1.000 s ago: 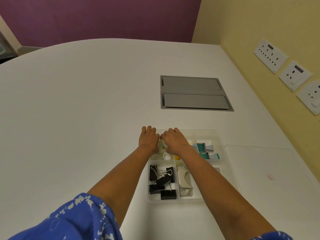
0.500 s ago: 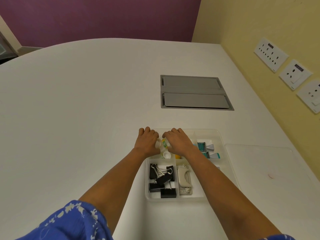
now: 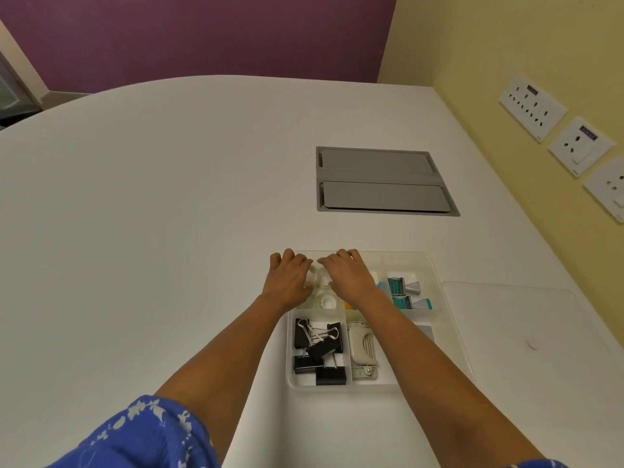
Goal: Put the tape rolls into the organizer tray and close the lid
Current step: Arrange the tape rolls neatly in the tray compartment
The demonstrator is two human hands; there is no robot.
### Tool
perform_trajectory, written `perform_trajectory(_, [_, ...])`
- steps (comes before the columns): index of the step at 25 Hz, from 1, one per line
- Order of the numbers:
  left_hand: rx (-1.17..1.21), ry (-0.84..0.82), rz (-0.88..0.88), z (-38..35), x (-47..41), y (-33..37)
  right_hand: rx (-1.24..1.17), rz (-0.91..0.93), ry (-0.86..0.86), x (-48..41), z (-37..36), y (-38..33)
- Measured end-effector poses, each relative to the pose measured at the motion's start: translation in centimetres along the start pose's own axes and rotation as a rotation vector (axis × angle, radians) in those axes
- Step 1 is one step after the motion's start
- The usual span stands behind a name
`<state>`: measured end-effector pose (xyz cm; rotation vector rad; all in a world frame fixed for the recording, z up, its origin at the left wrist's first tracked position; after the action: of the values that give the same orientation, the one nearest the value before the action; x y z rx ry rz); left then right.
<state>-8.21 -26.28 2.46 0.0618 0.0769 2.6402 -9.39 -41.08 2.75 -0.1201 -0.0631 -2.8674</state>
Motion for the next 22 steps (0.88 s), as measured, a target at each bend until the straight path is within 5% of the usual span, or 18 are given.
perform_trajectory(22, [-0.152,-0.094,0.023,0.6,-1.5,0.9,0.198,-0.018,-0.088,-0.4,0.5,-0.4])
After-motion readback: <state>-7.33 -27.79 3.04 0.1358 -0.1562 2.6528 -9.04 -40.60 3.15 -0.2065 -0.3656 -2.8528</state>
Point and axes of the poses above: each hand's wrist, its own x-axis away from the middle knuckle, its own z-axis out of the back of the hand, y = z × x, the point moved 1 cm from there along -x, towards the middle knuckle, and after that the axes turned 1 degree about -x, right-handed, at the moved point
